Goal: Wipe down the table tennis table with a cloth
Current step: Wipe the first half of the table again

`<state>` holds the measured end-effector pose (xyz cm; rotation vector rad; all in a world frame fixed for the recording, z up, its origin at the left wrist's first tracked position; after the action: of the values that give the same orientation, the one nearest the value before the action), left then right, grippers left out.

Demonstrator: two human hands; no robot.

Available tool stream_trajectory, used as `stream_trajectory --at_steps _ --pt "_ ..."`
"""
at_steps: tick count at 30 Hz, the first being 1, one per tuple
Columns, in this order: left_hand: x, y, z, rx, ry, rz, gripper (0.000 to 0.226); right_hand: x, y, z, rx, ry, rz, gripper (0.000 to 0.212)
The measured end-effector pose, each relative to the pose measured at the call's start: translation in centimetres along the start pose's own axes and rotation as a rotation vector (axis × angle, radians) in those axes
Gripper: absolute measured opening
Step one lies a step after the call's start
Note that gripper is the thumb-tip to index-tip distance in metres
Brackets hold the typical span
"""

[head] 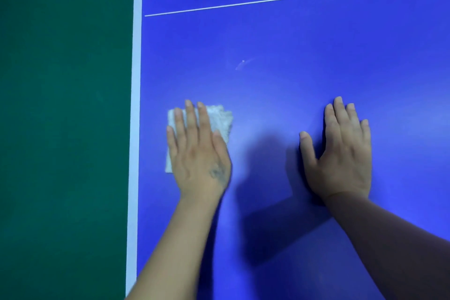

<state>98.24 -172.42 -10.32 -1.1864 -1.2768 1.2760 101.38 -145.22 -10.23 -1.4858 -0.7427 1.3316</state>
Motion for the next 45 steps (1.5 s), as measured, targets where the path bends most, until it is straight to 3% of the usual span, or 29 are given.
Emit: stream_trajectory --at_steps 5,9,12,15,18,20,24,28,34,39,45 --pt "-0.9 -0.1 10.6 -0.003 -0.206 -0.032 0.068 0.1 0.2 -0.1 0.012 -0.001 0.023 0.076" --pt "3.6 -0.3 16.9 -0.028 -0.275 -0.136 0.065 0.2 0.2 -0.2 0.014 -0.004 0.025 0.075" --pt "9.5 -0.4 16.8 -0.031 -0.118 -0.129 0.065 0.2 0.2 -0.2 0.02 -0.004 0.025 0.075" --pt "13.8 -0.7 12.4 0.075 0.131 -0.137 0.064 0.2 0.2 -0.1 0.022 -0.007 0.028 0.075" --pt "13.7 -0.6 6.5 0.114 0.313 -0.11 0.06 0.3 0.2 -0.2 0.017 0.002 0.043 0.074" --pt "11.6 -0.2 3.4 0.051 0.335 -0.074 0.061 0.2 0.2 -0.1 0.017 0.003 0.046 0.074" --pt "4.0 0.2 2.5 -0.004 0.155 -0.047 0.062 0.2 0.2 -0.1 0.008 0.011 0.047 0.074" --pt "-1.9 0.1 8.6 0.009 -0.061 0.004 0.065 0.2 0.2 0.0 0.008 0.01 0.044 0.074" --pt "-0.5 -0.2 21.0 -0.05 -0.277 -0.032 0.064 0.3 0.2 -0.1 0.007 0.01 0.033 0.074" --pt "8.3 -0.5 24.5 -0.063 -0.043 -0.038 0.065 0.3 0.2 -0.1 0.003 0.01 0.021 0.074" --pt "17.8 -0.5 15.0 0.065 0.393 -0.049 0.063 0.2 0.2 -0.1 0.018 -0.004 0.022 0.074"
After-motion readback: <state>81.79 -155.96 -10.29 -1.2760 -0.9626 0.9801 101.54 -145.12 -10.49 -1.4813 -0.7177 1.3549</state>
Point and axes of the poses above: each hand's wrist, its own z-axis towards the middle knuckle, its own y-axis out of the palm, x = y × z, the point moved 7 cm from there along z, towards the middle knuckle, and after that the axes turned 10 degrees about z, right-handed, at the moved point
